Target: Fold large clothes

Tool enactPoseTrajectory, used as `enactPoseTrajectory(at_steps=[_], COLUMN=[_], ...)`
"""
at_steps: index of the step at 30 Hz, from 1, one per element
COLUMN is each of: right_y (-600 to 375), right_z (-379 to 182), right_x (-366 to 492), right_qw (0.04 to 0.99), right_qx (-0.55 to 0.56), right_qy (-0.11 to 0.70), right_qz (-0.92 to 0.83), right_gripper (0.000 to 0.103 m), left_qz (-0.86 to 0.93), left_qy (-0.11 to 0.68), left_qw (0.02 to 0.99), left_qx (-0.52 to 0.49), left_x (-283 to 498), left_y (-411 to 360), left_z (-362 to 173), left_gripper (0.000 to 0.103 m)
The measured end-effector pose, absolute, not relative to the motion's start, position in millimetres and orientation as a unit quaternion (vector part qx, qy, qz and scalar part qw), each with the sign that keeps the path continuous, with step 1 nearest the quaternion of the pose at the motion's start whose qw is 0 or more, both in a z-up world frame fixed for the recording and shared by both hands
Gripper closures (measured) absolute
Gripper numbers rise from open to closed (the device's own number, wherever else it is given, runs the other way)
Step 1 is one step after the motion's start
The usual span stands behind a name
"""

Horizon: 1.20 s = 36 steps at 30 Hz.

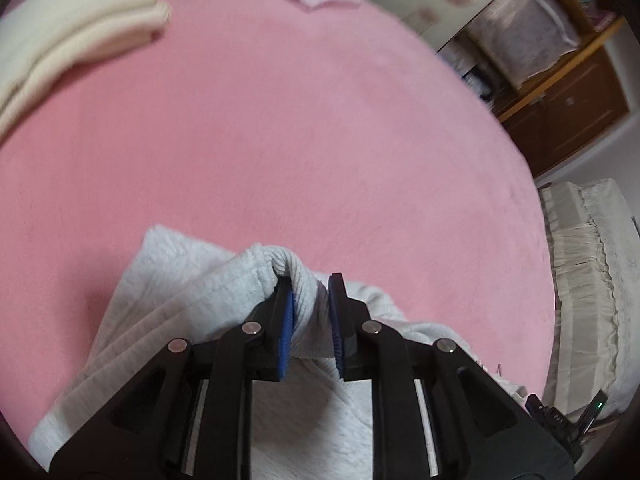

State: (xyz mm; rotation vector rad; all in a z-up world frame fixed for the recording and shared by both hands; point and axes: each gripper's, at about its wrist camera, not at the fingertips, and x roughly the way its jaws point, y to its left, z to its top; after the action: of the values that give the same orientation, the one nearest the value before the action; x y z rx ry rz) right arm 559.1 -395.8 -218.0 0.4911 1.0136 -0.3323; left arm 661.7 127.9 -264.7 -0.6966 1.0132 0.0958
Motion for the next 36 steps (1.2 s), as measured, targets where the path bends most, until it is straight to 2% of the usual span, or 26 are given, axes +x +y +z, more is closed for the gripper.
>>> enactPoseTrajectory(at_steps=[3,5,6,7,10,12,19,22,27,30,33,36], right_y=[-389,-384,-376,-370,-332,-306,-224,-210,-214,-226,-248,-265], right_z=[-207,-194,-185,-179,-171,-173,-223,-238,-257,-286,-307,-310], right_x=[554,544,542,539,535,530,522,518,546,570,582,576], right_qw=[0.839,0.845,0.848,0.849,0.842,0.833,0.777,0.779,0.798,0.789,0.764,0.774], right_qx=[0.246,0.26,0.265,0.266,0.264,0.258,0.226,0.195,0.189,0.208,0.265,0.251], right_qy=[0.47,0.46,0.455,0.454,0.468,0.481,0.555,0.572,0.551,0.558,0.567,0.56], right_qz=[-0.123,-0.09,-0.064,-0.045,0.042,0.089,0.19,0.168,0.154,0.152,0.153,0.157], right_gripper=[0.091,0.091,0.091,0.091,0.091,0.091,0.091,0.093,0.098,0.101,0.103,0.103], left_qz=[0.049,0.06,0.066,0.066,0.023,-0.047,-0.095,-0.101,-0.052,-0.029,-0.023,-0.025], left_qy=[0.476,0.457,0.437,0.422,0.415,0.441,0.531,0.56,0.544,0.54,0.533,0.529], left_qw=[0.824,0.841,0.859,0.871,0.885,0.873,0.835,0.815,0.833,0.84,0.844,0.845], left_qx=[-0.304,-0.282,-0.259,-0.242,-0.211,-0.202,-0.108,-0.107,-0.084,-0.052,-0.059,-0.075], left_x=[668,662,655,647,630,621,599,583,595,609,609,602], left_y=[123,118,112,108,88,66,-2,-16,-30,-41,-42,-34], left_z=[-250,-233,-217,-203,-173,-171,-211,-237,-260,-280,-285,-282], left_gripper=[0.073,0.032,0.026,0.025,0.025,0.026,0.062,0.066,0.066,0.064,0.061,0.061])
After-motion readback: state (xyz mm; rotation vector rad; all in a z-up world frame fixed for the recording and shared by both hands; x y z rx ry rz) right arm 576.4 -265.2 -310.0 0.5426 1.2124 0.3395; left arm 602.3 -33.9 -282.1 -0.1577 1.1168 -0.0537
